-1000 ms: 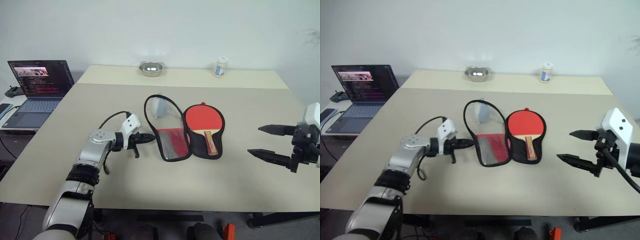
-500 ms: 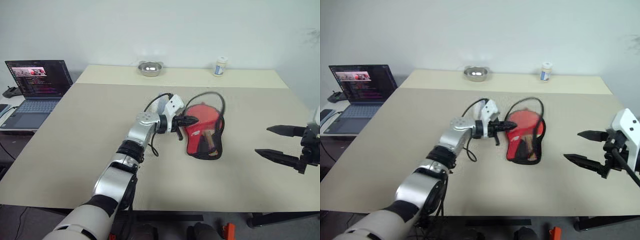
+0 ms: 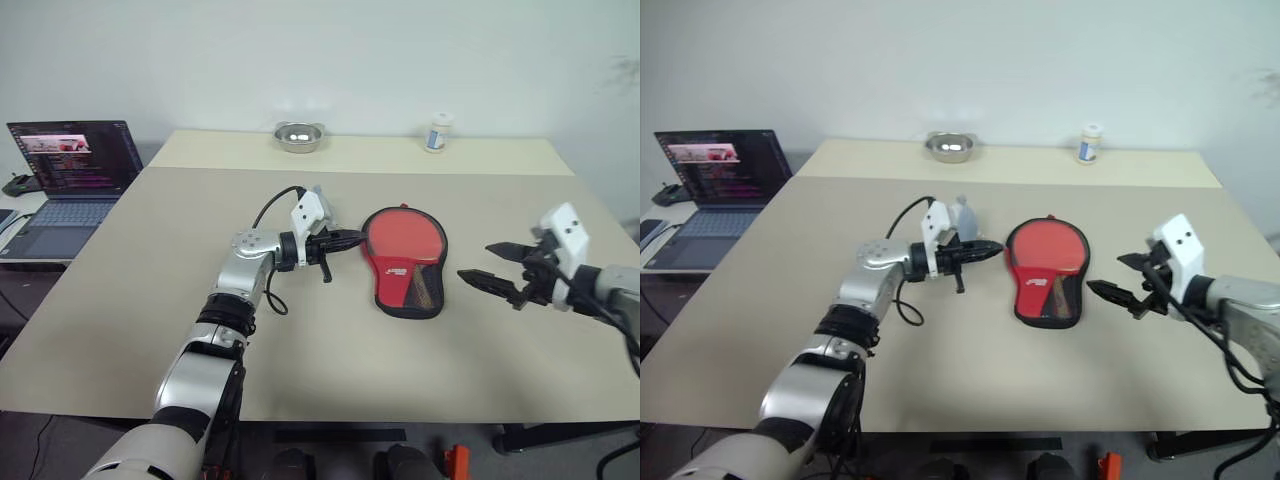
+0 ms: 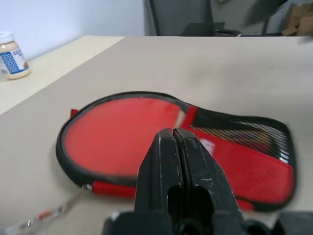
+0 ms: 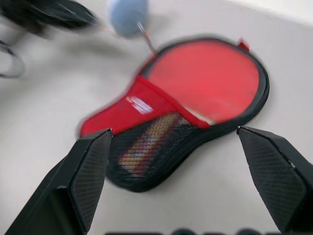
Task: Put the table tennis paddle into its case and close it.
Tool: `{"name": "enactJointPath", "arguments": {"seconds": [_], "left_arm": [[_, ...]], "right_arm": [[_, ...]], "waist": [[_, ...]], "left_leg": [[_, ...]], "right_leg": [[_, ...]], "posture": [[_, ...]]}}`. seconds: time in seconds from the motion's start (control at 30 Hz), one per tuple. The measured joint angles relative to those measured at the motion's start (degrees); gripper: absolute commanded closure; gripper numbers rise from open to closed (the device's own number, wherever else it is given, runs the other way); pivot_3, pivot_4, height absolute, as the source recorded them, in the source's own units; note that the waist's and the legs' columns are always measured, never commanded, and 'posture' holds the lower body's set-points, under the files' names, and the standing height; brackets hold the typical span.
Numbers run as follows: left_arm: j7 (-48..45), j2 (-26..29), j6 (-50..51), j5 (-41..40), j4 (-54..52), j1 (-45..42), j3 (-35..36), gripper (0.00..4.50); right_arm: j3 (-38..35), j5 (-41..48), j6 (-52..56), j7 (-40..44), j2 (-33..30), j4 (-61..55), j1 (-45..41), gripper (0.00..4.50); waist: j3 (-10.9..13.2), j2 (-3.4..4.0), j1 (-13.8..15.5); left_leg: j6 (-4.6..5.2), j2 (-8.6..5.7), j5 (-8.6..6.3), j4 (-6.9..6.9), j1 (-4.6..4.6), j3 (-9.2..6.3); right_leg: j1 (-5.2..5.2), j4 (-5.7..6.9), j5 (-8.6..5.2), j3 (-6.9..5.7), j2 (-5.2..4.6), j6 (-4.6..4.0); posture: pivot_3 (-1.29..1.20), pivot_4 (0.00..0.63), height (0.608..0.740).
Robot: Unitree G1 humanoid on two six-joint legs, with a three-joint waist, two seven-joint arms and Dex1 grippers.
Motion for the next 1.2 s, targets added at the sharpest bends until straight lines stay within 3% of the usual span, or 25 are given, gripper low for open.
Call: {"name": "enactJointPath", "arguments": {"seconds": [0.27,0.43,0.63,0.77,1.03,1.2], "left_arm": [[-3.7,7.9,12.1,-7.3,-18.8,7.2,1.3,4.43],[-5.8,11.7,16.7,-9.8,-24.7,9.7,1.3,4.43],[-5.8,13.7,19.5,-11.6,-27.4,10.6,1.3,4.43],[-5.5,13.8,20.1,-11.8,-27.4,10.6,1.3,4.5],[-5.1,13.8,20.1,-11.8,-27.8,10.6,1.2,4.5],[-6.2,15.6,20.0,-11.7,-28.1,11.7,0.9,4.5]], "right_arm": [[7.2,-10.6,-3.3,-8.0,12.5,22.1,-11.5,0.0],[9.2,-15.0,-5.9,-8.2,15.0,30.7,-13.7,0.0],[10.4,-17.2,-7.4,-6.0,16.4,32.5,-14.4,0.0],[11.1,-18.6,-8.9,-4.7,18.1,35.2,-15.5,0.79],[12.8,-20.3,-9.9,-1.9,20.0,39.4,-17.3,3.28],[13.1,-20.9,-9.7,-1.0,21.2,39.6,-17.7,4.49]], "waist": [[0.0,0.01,0.1],[0.0,0.03,0.0],[0.0,0.04,0.0],[0.0,0.06,-0.2],[-0.3,-0.24,-0.4],[-0.4,-0.38,-0.5]], "left_leg": [[0.0,-0.03,0.01,0.04,0.02,0.02],[0.0,-0.01,0.0,0.02,0.0,0.07],[0.0,0.01,0.0,0.03,0.07,0.07],[0.0,0.02,0.0,0.04,0.12,0.08],[0.0,0.04,0.0,0.04,0.42,0.17],[0.0,0.07,0.0,-0.03,1.0,0.26]], "right_leg": [[0.0,0.07,0.03,-0.01,-0.02,-0.05],[-0.01,0.02,0.03,0.04,-0.03,-0.05],[0.01,0.1,0.03,0.04,-0.01,-0.05],[0.02,0.13,0.04,0.06,0.03,-0.07],[0.15,0.36,0.04,0.17,0.04,-0.11],[0.58,0.53,-0.05,0.25,0.03,-0.23]], "posture": [[0.0,0.15,0.74],[0.0,0.15,0.74],[0.0,0.15,0.74],[0.0,0.15,0.74],[0.0,0.15,0.74],[0.0,0.15,0.74]]}}
